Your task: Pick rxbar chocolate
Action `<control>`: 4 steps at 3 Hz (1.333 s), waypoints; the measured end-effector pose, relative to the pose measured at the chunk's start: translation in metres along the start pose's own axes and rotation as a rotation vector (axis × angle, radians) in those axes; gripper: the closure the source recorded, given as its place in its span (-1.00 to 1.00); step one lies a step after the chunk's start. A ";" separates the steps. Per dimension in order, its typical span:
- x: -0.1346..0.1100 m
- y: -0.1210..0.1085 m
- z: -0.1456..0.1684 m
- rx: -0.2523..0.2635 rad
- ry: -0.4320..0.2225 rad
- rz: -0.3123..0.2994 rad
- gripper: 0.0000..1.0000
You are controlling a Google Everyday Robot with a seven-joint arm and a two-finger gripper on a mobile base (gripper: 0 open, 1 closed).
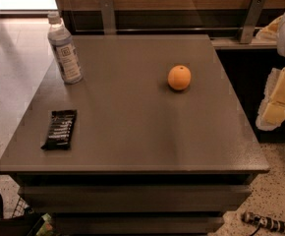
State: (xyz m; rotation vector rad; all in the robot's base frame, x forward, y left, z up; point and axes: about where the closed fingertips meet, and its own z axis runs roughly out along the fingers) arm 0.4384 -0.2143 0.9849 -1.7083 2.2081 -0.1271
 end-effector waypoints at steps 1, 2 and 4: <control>0.000 0.000 0.000 0.000 0.000 0.000 -1.00; -0.005 -0.001 0.001 0.000 -0.010 -0.010 -1.00; -0.082 -0.004 0.043 -0.083 -0.233 -0.130 -1.00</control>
Offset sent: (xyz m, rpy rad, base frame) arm 0.0078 0.0109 -0.0035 0.0124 0.0091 0.0310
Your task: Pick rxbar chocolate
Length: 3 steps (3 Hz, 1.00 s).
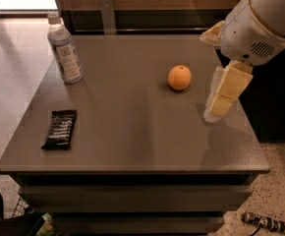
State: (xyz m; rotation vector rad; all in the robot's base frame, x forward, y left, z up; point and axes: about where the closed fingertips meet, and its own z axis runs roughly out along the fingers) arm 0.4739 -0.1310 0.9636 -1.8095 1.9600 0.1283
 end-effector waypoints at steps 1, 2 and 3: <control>-0.043 0.001 0.034 -0.092 -0.162 -0.044 -1.00; -0.085 0.010 0.066 -0.204 -0.350 -0.017 -1.00; -0.116 0.024 0.088 -0.261 -0.509 0.028 -1.00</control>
Offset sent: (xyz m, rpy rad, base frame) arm 0.0141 0.1583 -0.0393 0.5775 0.2541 0.2459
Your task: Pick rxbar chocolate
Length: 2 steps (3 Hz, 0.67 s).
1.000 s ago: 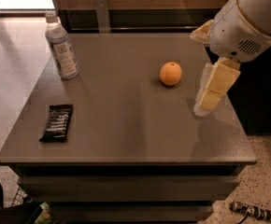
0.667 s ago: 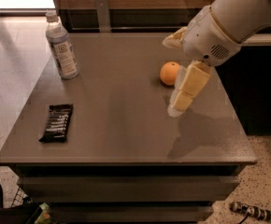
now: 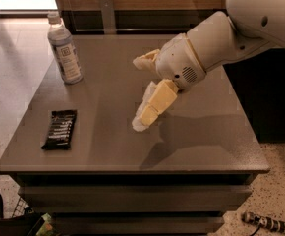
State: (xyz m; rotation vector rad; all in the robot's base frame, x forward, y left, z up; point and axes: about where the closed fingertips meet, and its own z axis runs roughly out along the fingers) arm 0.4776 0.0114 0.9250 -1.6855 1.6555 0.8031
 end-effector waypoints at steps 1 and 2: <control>-0.014 -0.001 0.036 0.040 -0.155 0.034 -1.00; -0.014 -0.003 0.045 0.049 -0.175 0.026 -1.00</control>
Offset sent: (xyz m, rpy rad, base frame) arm -0.0011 0.0274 -0.0124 0.1255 0.0129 -0.0329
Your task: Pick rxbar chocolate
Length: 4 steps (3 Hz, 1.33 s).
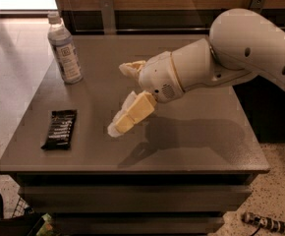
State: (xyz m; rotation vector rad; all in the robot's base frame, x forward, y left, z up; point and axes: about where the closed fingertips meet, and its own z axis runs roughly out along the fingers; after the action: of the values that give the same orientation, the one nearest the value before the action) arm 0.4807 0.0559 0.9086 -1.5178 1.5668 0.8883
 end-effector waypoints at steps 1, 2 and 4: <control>0.002 -0.011 0.014 0.026 -0.038 -0.025 -1.00; 0.003 -0.023 0.030 0.044 -0.094 -0.059 -1.00; 0.005 -0.027 0.066 0.030 -0.102 -0.068 -1.00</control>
Offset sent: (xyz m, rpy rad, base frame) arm 0.0436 0.0358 -0.0266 0.1578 -0.1274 -0.0128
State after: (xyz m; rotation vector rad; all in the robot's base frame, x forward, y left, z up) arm 0.5113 0.1109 0.8740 -1.4726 1.4413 0.8865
